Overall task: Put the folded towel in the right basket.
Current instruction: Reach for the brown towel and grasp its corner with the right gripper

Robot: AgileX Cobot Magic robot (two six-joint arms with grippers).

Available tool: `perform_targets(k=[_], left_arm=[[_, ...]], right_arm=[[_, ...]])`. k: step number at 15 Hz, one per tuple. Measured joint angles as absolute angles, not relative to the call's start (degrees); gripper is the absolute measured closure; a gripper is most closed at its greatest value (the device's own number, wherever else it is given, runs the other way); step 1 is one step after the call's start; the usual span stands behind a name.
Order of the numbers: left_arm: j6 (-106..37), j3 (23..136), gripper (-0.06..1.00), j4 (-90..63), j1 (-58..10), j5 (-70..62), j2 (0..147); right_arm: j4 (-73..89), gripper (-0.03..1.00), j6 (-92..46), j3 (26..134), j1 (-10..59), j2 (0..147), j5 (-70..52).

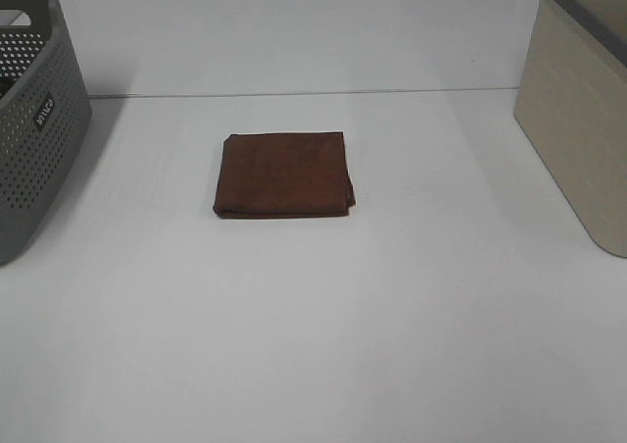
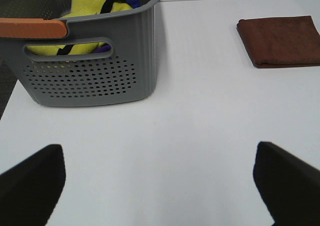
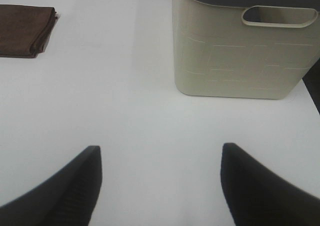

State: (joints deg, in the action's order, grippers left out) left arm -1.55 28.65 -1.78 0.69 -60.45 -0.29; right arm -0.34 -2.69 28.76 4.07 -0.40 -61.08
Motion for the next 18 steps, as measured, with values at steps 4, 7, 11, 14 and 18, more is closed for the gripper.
perform_targets(k=[4, 7, 11, 14, 18], left_arm=[[-1.5, 28.6, -0.03, -1.8, 0.7, -60.4, -0.3], [-1.5, 28.6, -0.03, -1.8, 0.7, -60.4, -0.3], [-1.5, 28.6, -0.03, -1.8, 0.7, -60.4, -0.3], [-1.5, 28.6, -0.03, -1.8, 0.7, -60.4, -0.3], [-1.5, 28.6, -0.03, -1.8, 0.7, -60.4, -0.3]], right_arm=[[-0.3, 0.32, -2.7, 28.8, 4.1, -0.4, -61.1], [-0.3, 0.32, -2.7, 28.8, 4.1, -0.4, -61.1], [-0.3, 0.32, -2.7, 28.8, 4.1, -0.4, -61.1], [-0.3, 0.32, -2.7, 28.8, 4.1, -0.4, -61.1], [-0.3, 0.32, -2.7, 28.8, 4.1, -0.4, -61.1]])
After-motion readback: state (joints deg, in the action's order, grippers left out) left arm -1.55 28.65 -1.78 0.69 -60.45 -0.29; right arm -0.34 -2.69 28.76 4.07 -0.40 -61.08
